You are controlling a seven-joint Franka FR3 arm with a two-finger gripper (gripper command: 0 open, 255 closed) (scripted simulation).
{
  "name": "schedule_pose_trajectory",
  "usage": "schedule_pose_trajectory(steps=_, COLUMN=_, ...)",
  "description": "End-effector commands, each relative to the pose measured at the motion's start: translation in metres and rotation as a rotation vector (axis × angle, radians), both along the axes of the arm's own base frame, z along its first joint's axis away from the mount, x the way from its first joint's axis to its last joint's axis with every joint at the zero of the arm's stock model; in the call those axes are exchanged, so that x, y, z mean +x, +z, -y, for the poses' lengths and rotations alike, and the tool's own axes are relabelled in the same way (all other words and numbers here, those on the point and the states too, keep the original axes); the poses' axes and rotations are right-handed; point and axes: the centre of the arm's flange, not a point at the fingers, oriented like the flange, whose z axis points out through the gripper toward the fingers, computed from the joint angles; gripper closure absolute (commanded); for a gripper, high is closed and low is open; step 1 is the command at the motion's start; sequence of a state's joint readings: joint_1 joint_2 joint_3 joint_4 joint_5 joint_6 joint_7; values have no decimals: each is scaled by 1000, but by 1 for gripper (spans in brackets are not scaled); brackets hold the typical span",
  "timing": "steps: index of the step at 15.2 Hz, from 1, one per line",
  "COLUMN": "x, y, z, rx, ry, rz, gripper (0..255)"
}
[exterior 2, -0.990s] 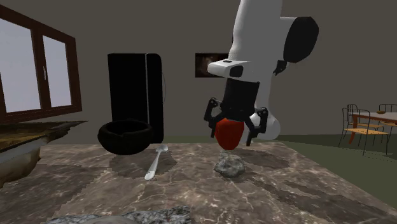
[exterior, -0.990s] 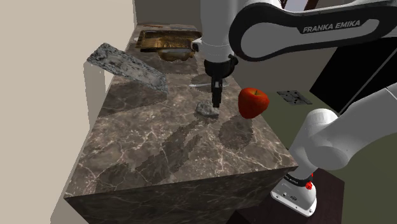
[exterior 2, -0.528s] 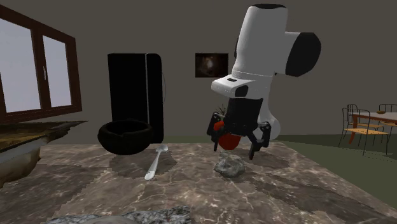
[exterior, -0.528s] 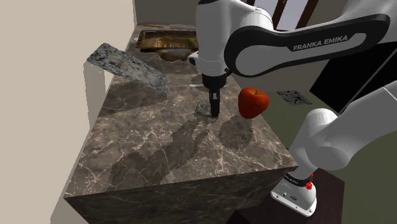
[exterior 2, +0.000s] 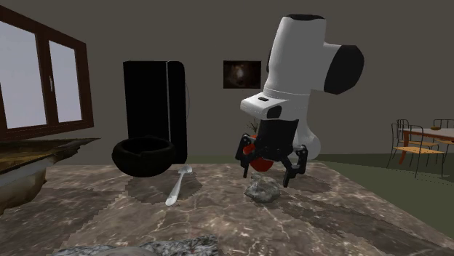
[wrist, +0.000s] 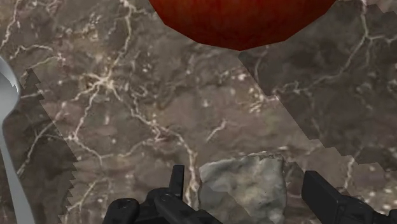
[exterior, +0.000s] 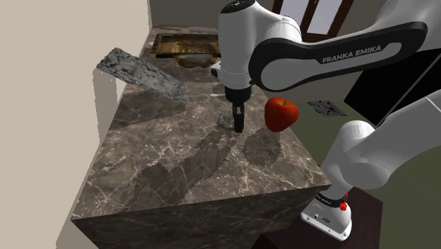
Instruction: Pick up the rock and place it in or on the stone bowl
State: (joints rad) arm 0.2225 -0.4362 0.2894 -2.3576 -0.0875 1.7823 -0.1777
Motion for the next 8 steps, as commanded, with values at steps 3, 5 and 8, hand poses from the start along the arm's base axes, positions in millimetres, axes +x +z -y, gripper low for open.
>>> schedule_pose_trajectory(steps=3, x=0, y=0, z=0, rx=0, ry=0, rz=0, gripper=255)
schedule_pose_trajectory(steps=5, x=0, y=0, z=0, rx=0, ry=0, rz=0, gripper=255)
schedule_pose_trajectory(steps=8, x=0, y=0, z=0, rx=0, ry=0, rz=0, gripper=255)
